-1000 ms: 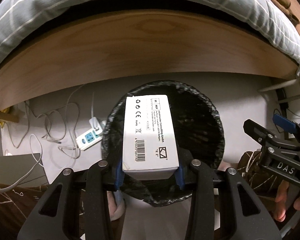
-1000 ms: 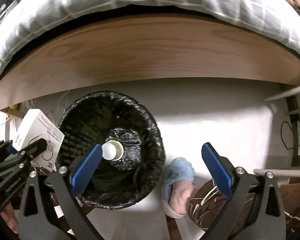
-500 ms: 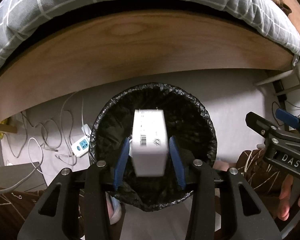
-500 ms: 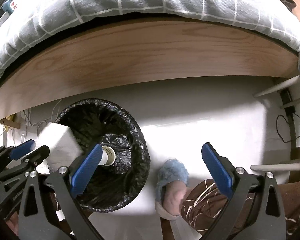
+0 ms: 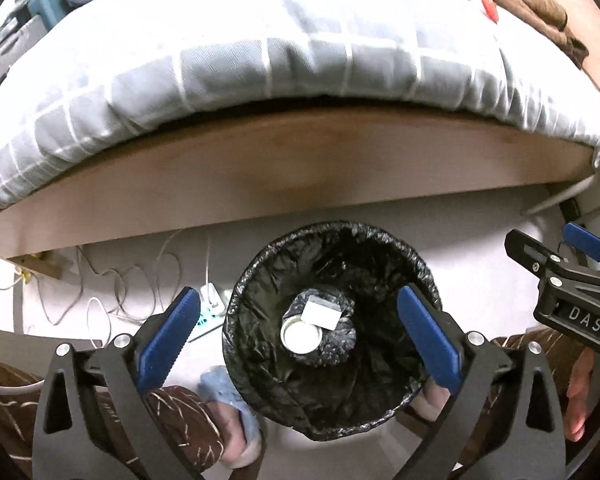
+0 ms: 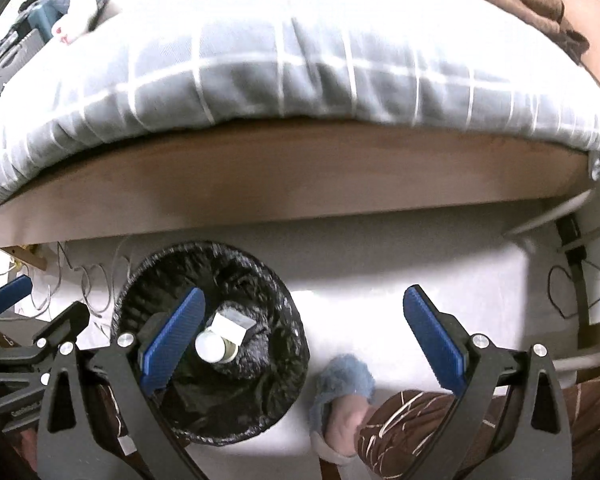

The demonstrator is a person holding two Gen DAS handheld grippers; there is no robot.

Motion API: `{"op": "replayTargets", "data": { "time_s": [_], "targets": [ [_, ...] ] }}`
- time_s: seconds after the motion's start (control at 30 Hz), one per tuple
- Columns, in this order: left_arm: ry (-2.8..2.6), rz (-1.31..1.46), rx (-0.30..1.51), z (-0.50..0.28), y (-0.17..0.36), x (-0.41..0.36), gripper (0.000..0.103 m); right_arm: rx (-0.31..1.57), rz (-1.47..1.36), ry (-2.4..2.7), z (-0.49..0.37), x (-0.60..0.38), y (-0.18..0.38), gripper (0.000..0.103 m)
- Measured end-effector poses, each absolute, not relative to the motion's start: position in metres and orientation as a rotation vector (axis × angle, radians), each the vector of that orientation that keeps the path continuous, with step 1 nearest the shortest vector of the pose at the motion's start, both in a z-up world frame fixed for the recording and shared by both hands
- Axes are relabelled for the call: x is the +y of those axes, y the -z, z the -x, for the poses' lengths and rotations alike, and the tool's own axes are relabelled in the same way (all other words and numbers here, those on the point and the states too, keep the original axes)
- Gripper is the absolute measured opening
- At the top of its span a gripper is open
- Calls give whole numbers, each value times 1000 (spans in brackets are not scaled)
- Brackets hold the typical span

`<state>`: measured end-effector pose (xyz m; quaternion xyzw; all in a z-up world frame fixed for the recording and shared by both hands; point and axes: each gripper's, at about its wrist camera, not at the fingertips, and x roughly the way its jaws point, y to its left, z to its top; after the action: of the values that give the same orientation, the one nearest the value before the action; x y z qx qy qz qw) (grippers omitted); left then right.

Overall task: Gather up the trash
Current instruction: 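Raise both open tools back toward the trash on the bed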

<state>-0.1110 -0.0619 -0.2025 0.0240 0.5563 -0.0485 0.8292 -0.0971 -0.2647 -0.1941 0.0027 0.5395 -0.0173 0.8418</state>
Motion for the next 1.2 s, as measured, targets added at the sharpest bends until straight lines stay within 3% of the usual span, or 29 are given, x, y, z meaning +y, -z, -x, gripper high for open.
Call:
{"op": "replayTargets", "data": {
  "time_s": [1.2],
  "targets": [
    [58,-28,856,51,74,-42,97,767,4,24,50,-273,59,95]
  ]
}}
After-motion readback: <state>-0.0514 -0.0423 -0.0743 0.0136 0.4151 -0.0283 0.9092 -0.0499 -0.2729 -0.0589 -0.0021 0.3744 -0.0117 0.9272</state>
